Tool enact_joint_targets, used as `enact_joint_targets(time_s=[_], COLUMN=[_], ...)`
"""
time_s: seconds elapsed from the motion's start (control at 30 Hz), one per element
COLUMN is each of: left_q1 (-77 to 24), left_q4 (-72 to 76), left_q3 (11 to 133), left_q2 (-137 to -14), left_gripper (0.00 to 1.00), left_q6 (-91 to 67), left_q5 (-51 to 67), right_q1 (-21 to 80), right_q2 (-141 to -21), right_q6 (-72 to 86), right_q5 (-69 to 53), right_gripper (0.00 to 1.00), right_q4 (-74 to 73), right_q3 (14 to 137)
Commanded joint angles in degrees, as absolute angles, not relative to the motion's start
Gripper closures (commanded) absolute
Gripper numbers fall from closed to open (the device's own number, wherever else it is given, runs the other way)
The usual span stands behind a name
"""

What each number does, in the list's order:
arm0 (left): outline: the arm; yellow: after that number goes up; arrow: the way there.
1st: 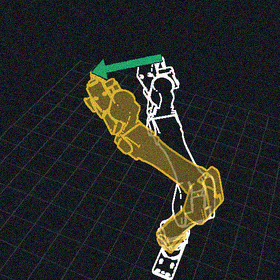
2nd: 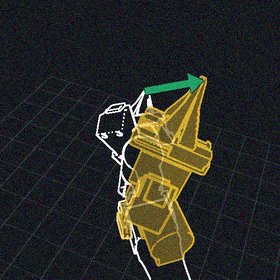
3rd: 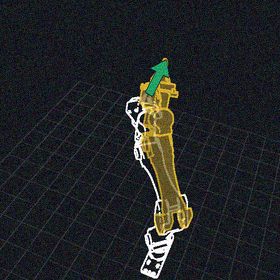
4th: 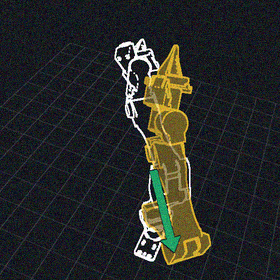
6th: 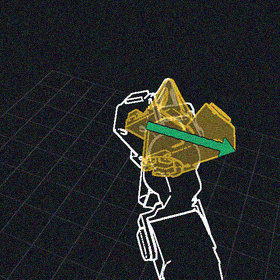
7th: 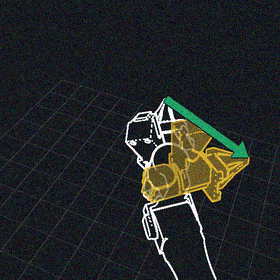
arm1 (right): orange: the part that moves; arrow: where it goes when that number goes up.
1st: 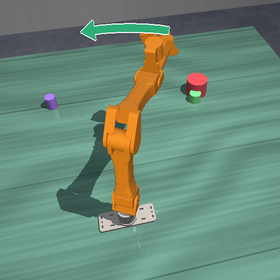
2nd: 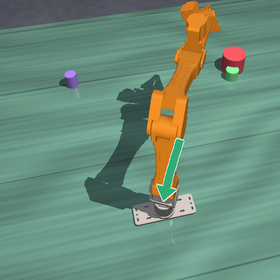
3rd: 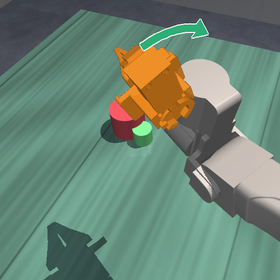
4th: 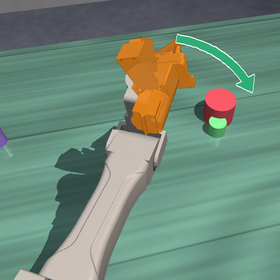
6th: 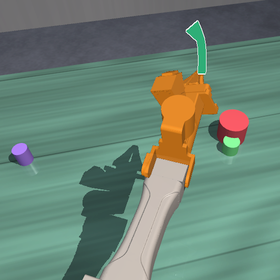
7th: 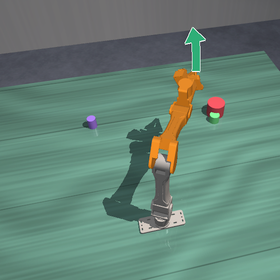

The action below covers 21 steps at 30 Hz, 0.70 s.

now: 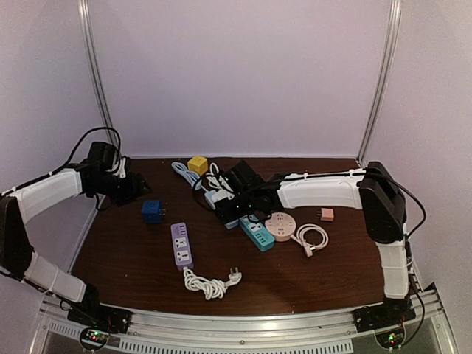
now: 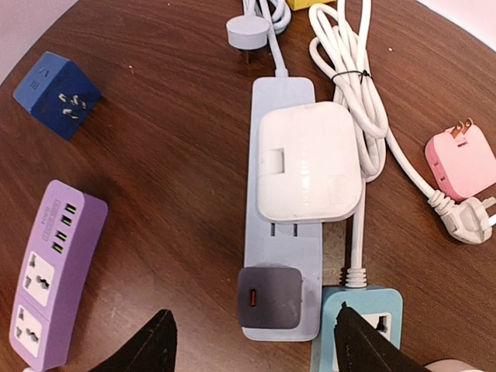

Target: Pull the plug off the socket

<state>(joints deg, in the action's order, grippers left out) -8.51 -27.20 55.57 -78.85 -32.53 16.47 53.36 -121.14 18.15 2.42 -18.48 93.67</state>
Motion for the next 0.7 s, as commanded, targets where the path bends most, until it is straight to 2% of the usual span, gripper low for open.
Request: enact_joint_targets(time_s=[0.0, 0.07, 0.13, 0.67], left_q1=[-10.8, -12.1, -13.5, -21.8], left_q4=[-27.6, -27.6, -27.1, -19.2], left_q3=[56.3, 56.3, 56.3, 54.9], left_q2=[-74.3, -73.3, -73.0, -77.4], left_gripper=[0.28, 0.28, 0.28, 0.28], left_q6=[-33.6, -34.3, -35.1, -41.4], left_q5=[17.6, 17.9, 18.3, 18.6], right_q1=[51.0, 50.6, 50.5, 51.1], right_q2=[-122.6, -123.2, -124.0, -126.8], right_q6=[16.4, 15.7, 15.2, 16.0], right_q5=[4.4, 4.2, 4.1, 0.8], right_gripper=[0.33, 0.41, 0.46, 0.48], right_q4=[-20.2, -20.2, -20.7, -22.3], right_q3=[95.0, 95.0, 95.9, 99.5])
